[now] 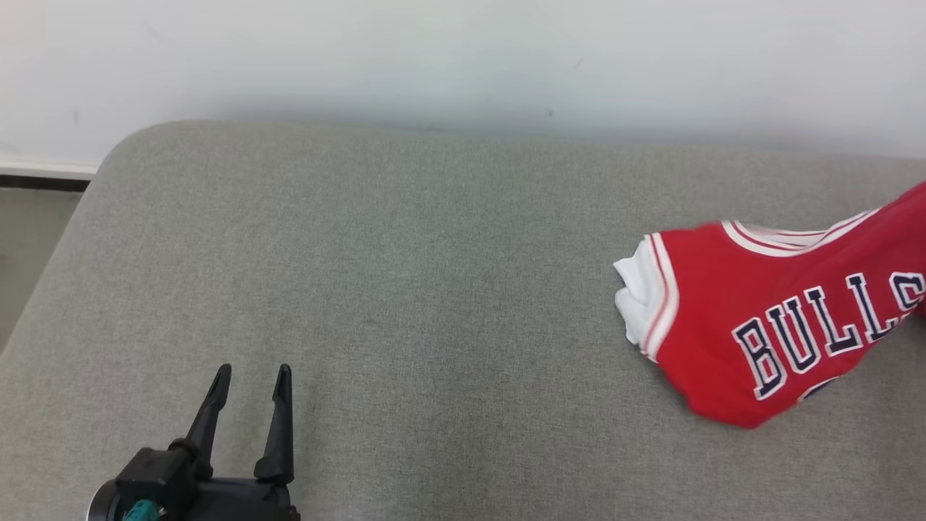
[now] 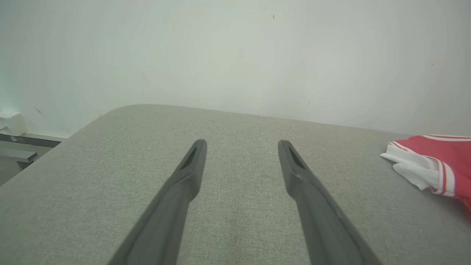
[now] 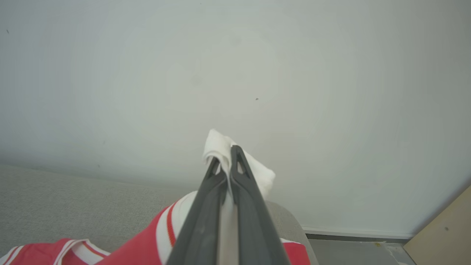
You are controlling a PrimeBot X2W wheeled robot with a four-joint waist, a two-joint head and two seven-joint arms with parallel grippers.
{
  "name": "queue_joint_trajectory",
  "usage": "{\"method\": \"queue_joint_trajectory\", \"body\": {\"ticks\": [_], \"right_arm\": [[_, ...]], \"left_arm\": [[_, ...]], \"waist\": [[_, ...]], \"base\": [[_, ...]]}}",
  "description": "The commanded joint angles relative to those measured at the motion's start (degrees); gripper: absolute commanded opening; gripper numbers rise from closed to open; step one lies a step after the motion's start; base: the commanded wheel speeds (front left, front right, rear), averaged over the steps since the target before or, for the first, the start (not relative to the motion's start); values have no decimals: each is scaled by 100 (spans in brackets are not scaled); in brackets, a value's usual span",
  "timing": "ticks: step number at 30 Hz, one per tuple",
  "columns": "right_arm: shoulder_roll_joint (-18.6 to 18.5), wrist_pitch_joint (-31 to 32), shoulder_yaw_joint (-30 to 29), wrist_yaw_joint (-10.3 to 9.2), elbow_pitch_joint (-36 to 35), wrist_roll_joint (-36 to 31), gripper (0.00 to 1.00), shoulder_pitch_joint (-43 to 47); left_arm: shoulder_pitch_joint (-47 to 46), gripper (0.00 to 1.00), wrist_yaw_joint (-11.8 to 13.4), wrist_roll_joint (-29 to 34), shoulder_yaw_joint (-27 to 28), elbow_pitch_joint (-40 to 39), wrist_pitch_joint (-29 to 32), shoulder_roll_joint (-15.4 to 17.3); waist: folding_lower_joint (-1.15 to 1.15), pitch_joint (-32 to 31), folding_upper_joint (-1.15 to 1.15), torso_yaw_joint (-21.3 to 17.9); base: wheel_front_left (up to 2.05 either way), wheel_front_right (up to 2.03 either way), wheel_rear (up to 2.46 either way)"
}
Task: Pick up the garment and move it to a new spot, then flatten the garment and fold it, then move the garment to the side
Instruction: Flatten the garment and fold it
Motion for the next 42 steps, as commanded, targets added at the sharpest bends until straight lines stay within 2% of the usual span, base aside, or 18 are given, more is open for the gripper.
{"method": "queue_joint_trajectory", "body": {"ticks": [1,3,8,17,18,19,24,29,34,40,41,42], "right_arm": [[-9,-38,-43,-16,-84,-66,0,-70],[50,-49,-83,-16,-253,-168,0,-113],[504,-47,-79,-16,-998,-393,0,49],[1789,39,281,-16,-2456,-727,0,671],[2115,109,385,-16,-2610,-811,0,802],[2259,131,427,-16,-2641,-838,0,861],[3004,165,820,-16,-2557,-1165,0,1076],[3660,96,1082,-16,-2112,-1342,0,1224],[4030,33,1353,-16,-1407,-1303,0,1375],[4139,-13,1838,-16,-931,-1043,0,1585],[4145,-17,1918,-16,-905,-996,63,1596],[4151,-28,2008,-15,-931,-920,100,1611]], "left_arm": [[94,100,13,23,45,-39,-3,8],[155,100,13,20,89,-63,-3,5],[276,100,13,8,171,-104,-3,0],[290,100,30,-17,229,-147,-3,-10],[274,100,37,-22,240,-160,-3,-11],[265,100,37,-27,236,-164,-3,-11],[203,100,86,-97,147,-135,-3,-14],[93,100,136,-231,-27,-88,-3,-15],[-17,100,186,-338,-185,-7,-3,-14],[-62,100,247,-416,-294,23,-3,-14],[-46,100,273,-419,-293,23,-3,-14],[-32,100,290,-421,-292,24,-2,-13]], "waist": [[0,-116,0,-44],[0,-174,0,-53],[0,-293,0,-78],[0,-358,0,112],[0,-337,0,198],[0,-322,0,247],[0,-226,0,564],[0,-55,0,884],[0,82,0,1119],[0,117,0,1197],[0,114,0,1182],[0,109,0,1160]], "base": [[0,0,0],[0,0,0],[0,0,0],[0,0,0],[0,0,0],[0,0,0],[0,0,0],[0,0,0],[0,0,0],[0,0,0],[0,0,0],[0,0,0]]}}
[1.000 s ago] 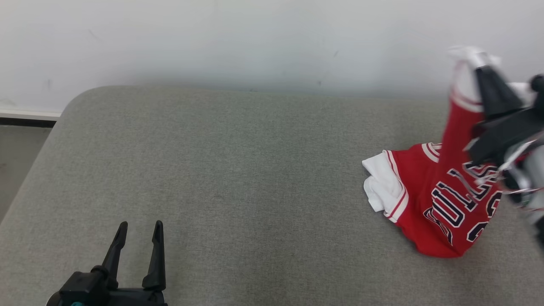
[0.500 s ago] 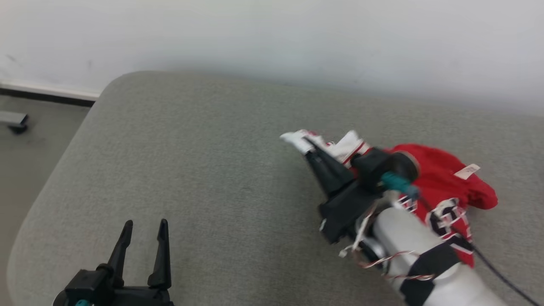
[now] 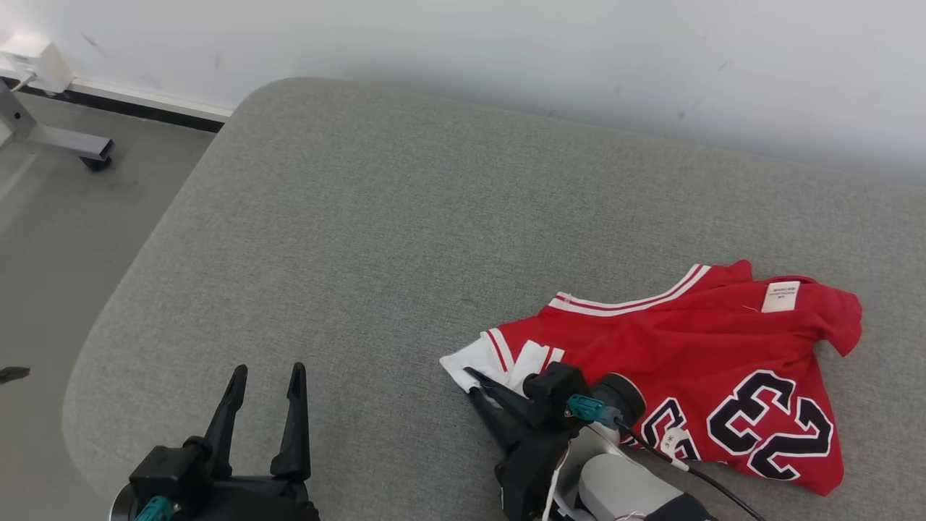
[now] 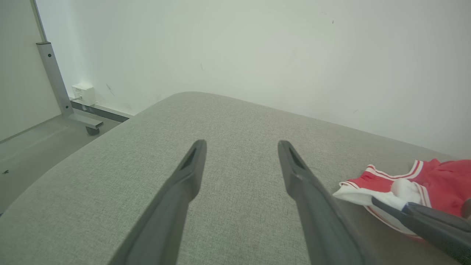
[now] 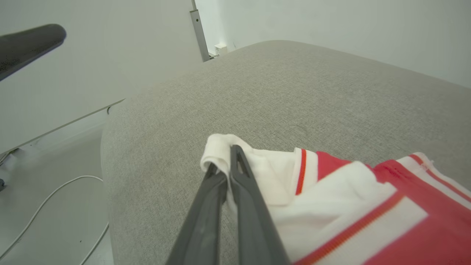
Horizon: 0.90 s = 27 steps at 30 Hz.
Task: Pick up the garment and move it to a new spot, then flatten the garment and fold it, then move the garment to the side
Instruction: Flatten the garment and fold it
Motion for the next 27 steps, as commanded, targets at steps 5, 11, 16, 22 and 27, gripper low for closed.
{"method": "queue_joint_trajectory", "body": {"ticks": [5,11,16,22,27], "right_arm": [[12,-49,70,-15,-113,212,100,-201],[-331,-51,-549,-15,-756,220,100,-221],[-822,-42,-1384,-15,-1446,-113,100,165],[-1276,-43,-2485,-15,-2137,-441,100,956],[-1400,-43,-3314,-15,-2602,-638,100,1689]], "left_arm": [[6,100,15,50,59,14,-3,-2],[76,100,-21,151,199,-5,-3,1],[148,100,-65,227,335,-52,-3,1],[245,100,-66,298,465,-116,-3,1],[345,100,-66,341,554,-169,-3,-1]], "waist": [[0,-84,0,-247],[0,-244,0,-631],[0,-319,0,-952],[0,-396,0,-1263],[0,-459,0,-1467]], "base": [[0,0,0],[0,0,0],[0,0,0],[0,0,0],[0,0,0]]}}
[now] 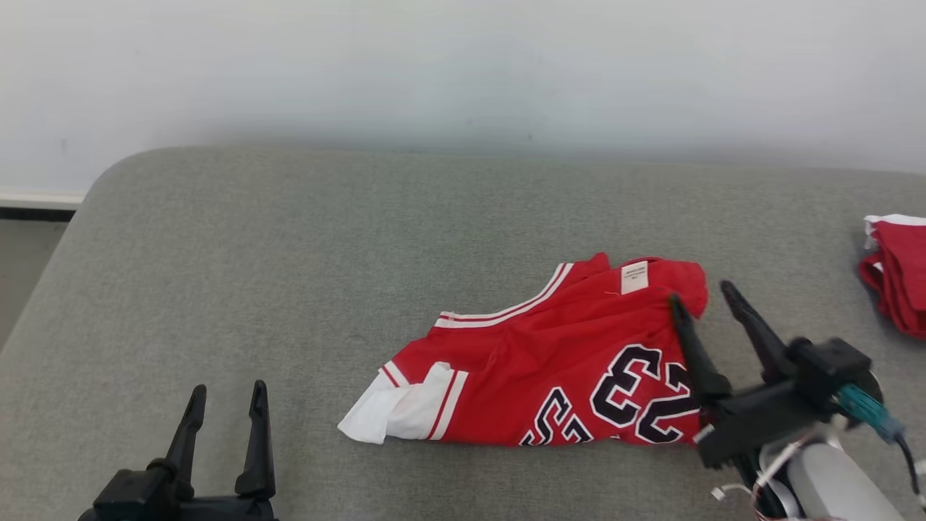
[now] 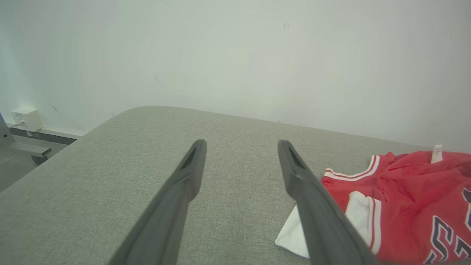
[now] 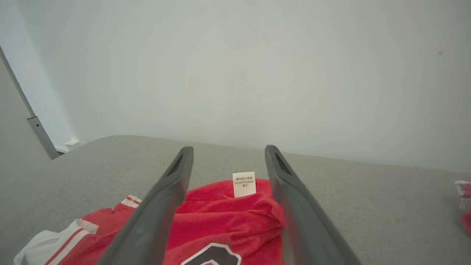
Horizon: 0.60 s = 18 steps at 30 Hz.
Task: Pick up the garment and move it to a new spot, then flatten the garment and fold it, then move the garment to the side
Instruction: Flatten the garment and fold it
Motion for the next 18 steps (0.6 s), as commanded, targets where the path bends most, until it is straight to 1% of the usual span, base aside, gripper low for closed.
{"method": "queue_joint_trajectory", "body": {"ticks": [1,7,10,18], "right_arm": [[-12,1,-139,-16,-83,-60,100,198],[139,2,-935,-16,-445,-245,100,1065],[257,1,-1214,-15,-557,-296,100,1377],[419,1,-1360,-15,-724,-442,100,1649]], "left_arm": [[64,100,2,14,30,-26,-3,1],[162,100,-29,71,66,-47,-3,0],[230,100,11,76,55,-101,-3,3],[326,100,-15,151,164,-164,-3,1]], "waist": [[0,-87,0,-132],[0,-180,0,-225],[0,-208,0,-260],[0,-237,0,-342]], "base": [[0,0,0],[0,0,0],[0,0,0],[0,0,0]]}}
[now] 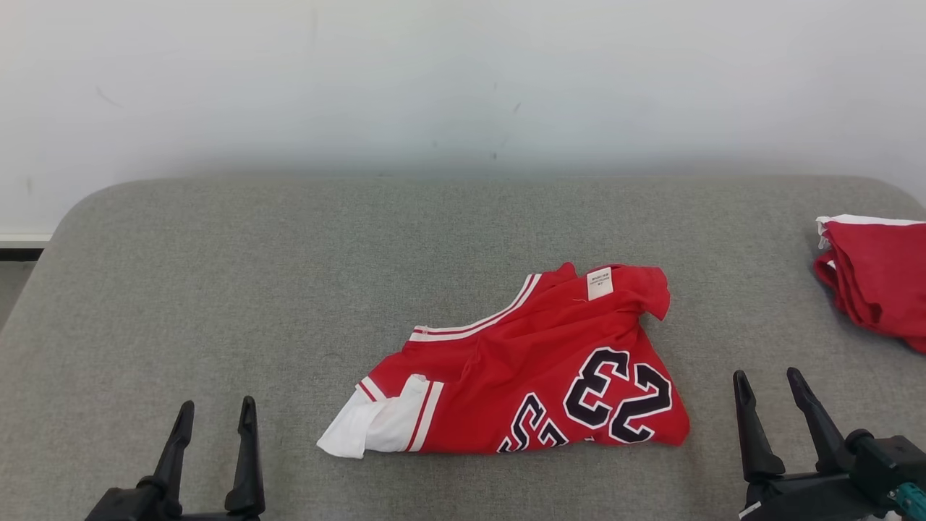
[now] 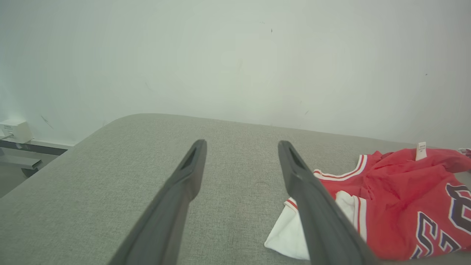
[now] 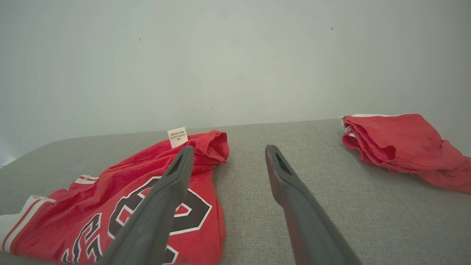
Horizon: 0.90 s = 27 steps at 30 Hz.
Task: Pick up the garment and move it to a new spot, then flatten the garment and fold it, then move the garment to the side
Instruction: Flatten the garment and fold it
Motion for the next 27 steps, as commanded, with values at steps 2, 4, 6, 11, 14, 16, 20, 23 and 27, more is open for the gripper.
{"method": "queue_joint_trajectory", "body": {"ticks": [2,4,6,11,14,16,20,23,27], "right_arm": [[15,15,-33,-15,-24,-55,100,18],[-1,15,-46,-15,-35,-31,100,-47],[-36,33,-21,-15,-7,-3,100,-110],[-241,176,133,-15,139,122,100,-422],[-434,392,267,-15,330,218,100,-742],[-559,524,377,-14,472,311,100,-1006],[-806,728,641,-15,822,458,100,-1523],[-949,847,832,-14,1133,585,100,-1883],[-1087,1024,1165,-14,1710,864,100,-2379]], "left_arm": [[74,100,-14,73,44,-44,-3,2],[68,100,-23,103,54,-69,-3,2],[53,100,-34,124,58,-80,-3,2],[-22,100,-43,151,37,-100,-3,1],[-82,100,-65,164,15,-104,-3,1],[-128,100,-72,156,-6,-103,-3,3],[-201,100,-54,109,-61,-99,-3,1],[-283,100,-35,67,-117,-85,-3,2],[-402,100,4,-8,-217,-53,-3,3]], "waist": [[0,-1,0,-6],[0,3,0,3],[0,10,0,24],[0,78,0,118],[0,165,0,189],[0,236,0,249],[0,383,0,371],[0,491,0,478],[0,664,0,656]], "base": [[0,0,0],[0,0,0],[0,0,0],[0,0,0],[0,0,0],[0,0,0],[0,0,0],[0,0,0],[0,0,0]]}}
